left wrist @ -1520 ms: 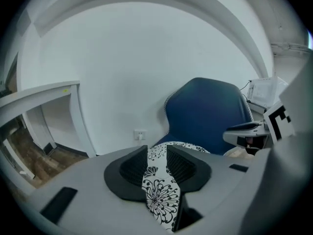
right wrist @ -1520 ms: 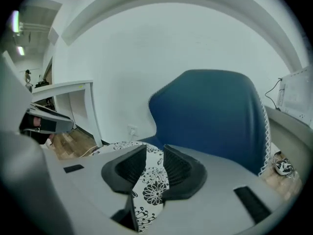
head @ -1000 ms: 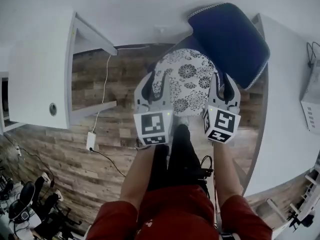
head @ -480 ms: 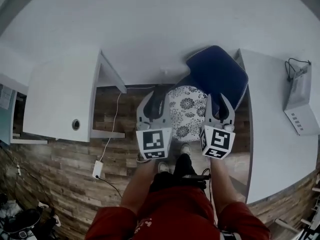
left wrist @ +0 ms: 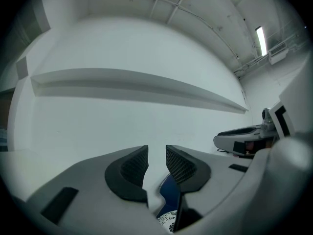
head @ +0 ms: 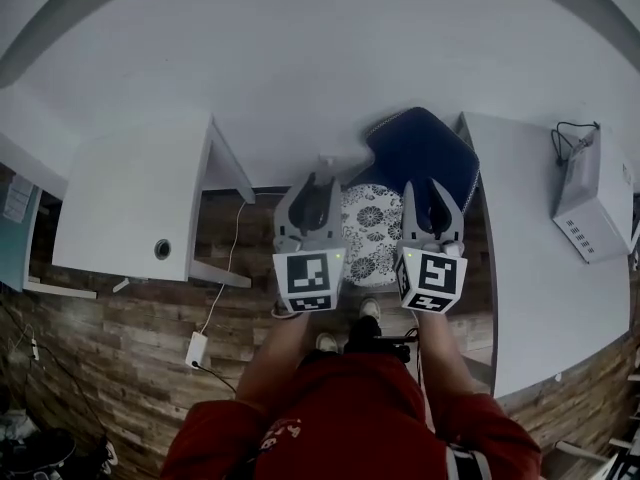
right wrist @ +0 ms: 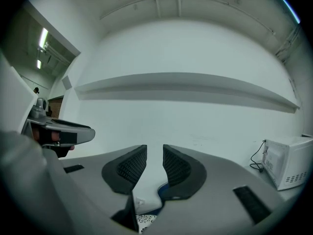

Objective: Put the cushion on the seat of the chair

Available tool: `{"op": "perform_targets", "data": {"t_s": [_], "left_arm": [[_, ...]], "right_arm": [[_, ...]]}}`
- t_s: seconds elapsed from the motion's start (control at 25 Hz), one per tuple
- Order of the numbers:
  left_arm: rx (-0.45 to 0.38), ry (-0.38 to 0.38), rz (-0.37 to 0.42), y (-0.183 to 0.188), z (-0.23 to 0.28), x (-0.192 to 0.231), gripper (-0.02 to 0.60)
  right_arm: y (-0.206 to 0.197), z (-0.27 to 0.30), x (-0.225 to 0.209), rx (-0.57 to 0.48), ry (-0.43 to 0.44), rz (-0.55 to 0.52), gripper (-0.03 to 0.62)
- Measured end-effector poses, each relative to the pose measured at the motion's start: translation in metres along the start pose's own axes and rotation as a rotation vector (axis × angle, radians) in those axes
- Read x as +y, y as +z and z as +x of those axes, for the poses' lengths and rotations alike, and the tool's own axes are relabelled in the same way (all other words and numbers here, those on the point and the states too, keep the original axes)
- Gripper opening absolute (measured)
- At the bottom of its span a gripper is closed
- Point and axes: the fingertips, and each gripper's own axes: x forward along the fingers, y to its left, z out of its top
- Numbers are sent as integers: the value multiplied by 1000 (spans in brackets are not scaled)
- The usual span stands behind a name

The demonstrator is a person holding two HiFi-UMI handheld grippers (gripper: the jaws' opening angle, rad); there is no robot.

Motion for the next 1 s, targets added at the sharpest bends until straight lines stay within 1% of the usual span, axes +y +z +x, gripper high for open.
{"op": "perform_targets", "data": {"t_s": [0.2,0.24,0.44,0.52,0.72,1.0], "left_arm": [[-31,-11,12,15,-6,-5,111],[-38,-12,12,18,-7,-6,97],[-60,-32,19,28,-8,-8,45],[-59,-44,21,29,-7,-11,33],[-56,-67,32,30,-4,-15,28],[-64,-72,27,30,-3,-22,28]], "right_arm": [[8,-7,1,-6,7,-5,101],[10,-7,2,-10,7,-6,96],[19,-8,8,-16,19,-14,40],[22,-9,8,-20,22,-12,31],[25,-9,13,-18,30,-21,28],[23,-12,5,-12,15,-30,28]]}}
